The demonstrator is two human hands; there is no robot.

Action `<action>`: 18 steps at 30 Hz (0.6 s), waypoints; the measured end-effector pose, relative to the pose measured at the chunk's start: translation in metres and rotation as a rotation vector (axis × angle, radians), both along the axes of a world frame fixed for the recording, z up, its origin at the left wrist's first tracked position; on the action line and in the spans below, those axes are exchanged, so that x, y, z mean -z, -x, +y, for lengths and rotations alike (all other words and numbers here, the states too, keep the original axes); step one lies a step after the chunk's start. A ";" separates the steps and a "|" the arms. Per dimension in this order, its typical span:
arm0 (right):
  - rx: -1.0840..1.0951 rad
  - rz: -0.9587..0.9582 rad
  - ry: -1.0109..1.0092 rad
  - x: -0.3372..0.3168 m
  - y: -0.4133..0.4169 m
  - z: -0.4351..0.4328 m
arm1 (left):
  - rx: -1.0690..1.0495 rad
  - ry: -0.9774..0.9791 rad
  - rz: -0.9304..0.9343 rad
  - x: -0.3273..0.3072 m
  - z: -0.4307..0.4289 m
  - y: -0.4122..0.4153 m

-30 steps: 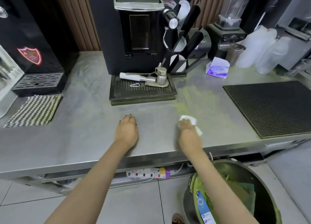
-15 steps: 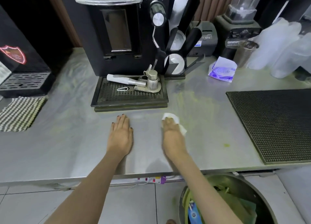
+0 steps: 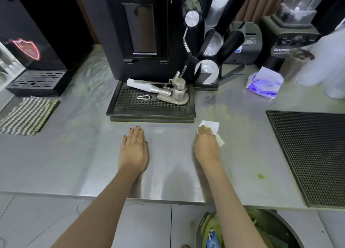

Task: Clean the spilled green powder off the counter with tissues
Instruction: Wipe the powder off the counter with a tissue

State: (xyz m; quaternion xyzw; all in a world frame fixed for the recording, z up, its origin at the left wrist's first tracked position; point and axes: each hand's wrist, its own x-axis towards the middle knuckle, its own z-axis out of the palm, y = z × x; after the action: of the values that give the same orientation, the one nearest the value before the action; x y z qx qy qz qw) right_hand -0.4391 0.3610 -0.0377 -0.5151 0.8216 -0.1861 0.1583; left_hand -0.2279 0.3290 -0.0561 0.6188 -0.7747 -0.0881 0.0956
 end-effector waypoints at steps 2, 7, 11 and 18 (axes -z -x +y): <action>-0.018 -0.060 -0.032 -0.005 -0.026 -0.002 | -0.001 0.000 0.004 -0.001 0.000 0.000; -0.412 -0.183 -0.023 0.002 -0.066 -0.015 | -0.002 -0.018 0.009 -0.003 0.001 -0.001; -0.246 -0.141 -0.028 0.009 -0.027 -0.009 | 0.007 -0.022 -0.002 -0.005 0.000 0.000; 0.120 -0.134 0.467 -0.020 0.079 0.011 | 0.087 -0.001 -0.023 -0.013 0.010 0.042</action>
State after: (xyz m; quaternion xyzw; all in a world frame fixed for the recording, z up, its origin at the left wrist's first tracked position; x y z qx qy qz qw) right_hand -0.5180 0.3725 -0.0181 -0.4747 0.7730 -0.4137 0.0778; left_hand -0.2699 0.3389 -0.0431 0.5854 -0.8020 -0.0853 0.0823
